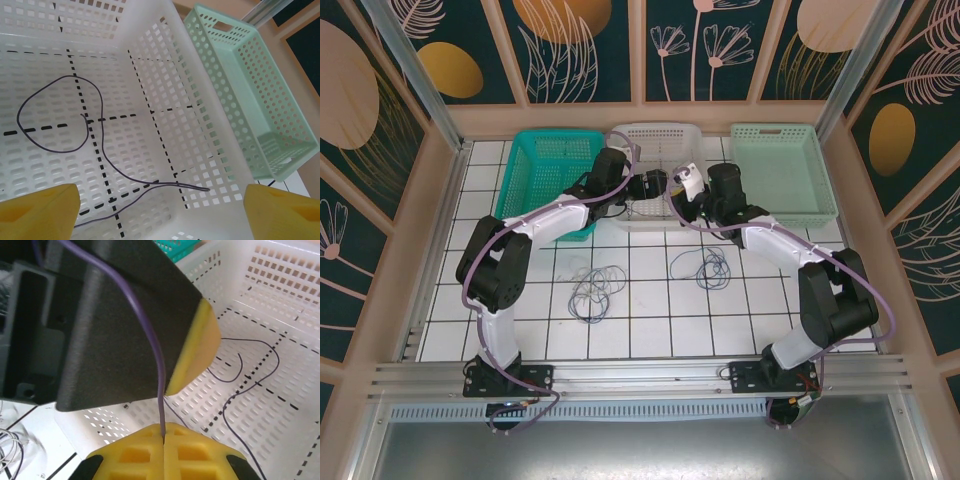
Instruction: Untangle the cables
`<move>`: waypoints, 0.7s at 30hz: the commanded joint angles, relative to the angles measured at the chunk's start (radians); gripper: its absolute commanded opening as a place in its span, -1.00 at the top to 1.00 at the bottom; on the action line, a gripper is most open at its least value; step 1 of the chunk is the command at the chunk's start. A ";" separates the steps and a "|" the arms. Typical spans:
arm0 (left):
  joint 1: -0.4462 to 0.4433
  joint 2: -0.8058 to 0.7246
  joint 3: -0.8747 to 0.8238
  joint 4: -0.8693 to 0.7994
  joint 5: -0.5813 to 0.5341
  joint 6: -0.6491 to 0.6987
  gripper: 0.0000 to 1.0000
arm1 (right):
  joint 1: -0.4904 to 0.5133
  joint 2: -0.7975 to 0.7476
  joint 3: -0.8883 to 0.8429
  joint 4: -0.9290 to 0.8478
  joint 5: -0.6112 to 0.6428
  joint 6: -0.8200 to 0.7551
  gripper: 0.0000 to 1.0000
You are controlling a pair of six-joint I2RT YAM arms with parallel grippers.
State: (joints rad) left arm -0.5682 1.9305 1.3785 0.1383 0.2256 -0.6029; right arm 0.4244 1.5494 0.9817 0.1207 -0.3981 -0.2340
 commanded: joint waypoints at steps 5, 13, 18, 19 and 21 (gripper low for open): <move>0.002 -0.019 -0.016 0.010 0.027 0.007 -0.75 | -0.006 -0.044 0.095 -0.085 -0.019 -0.002 1.00; 0.003 -0.039 -0.032 -0.066 0.014 0.078 -0.85 | -0.046 0.000 0.209 -0.210 -0.051 0.019 1.00; 0.003 -0.078 -0.074 -0.063 0.001 0.096 -0.88 | -0.073 0.038 0.242 -0.251 -0.048 0.042 1.00; 0.002 -0.080 -0.076 -0.065 0.010 0.101 -0.89 | -0.075 0.046 0.247 -0.253 -0.051 0.047 1.00; 0.002 -0.087 -0.080 -0.067 0.022 0.112 -0.89 | -0.075 0.065 0.265 -0.270 -0.056 0.050 1.00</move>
State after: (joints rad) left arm -0.5655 1.8900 1.3090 0.0853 0.2287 -0.5320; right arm 0.3527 1.5749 1.2114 -0.0948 -0.4213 -0.2031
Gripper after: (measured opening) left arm 0.943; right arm 0.053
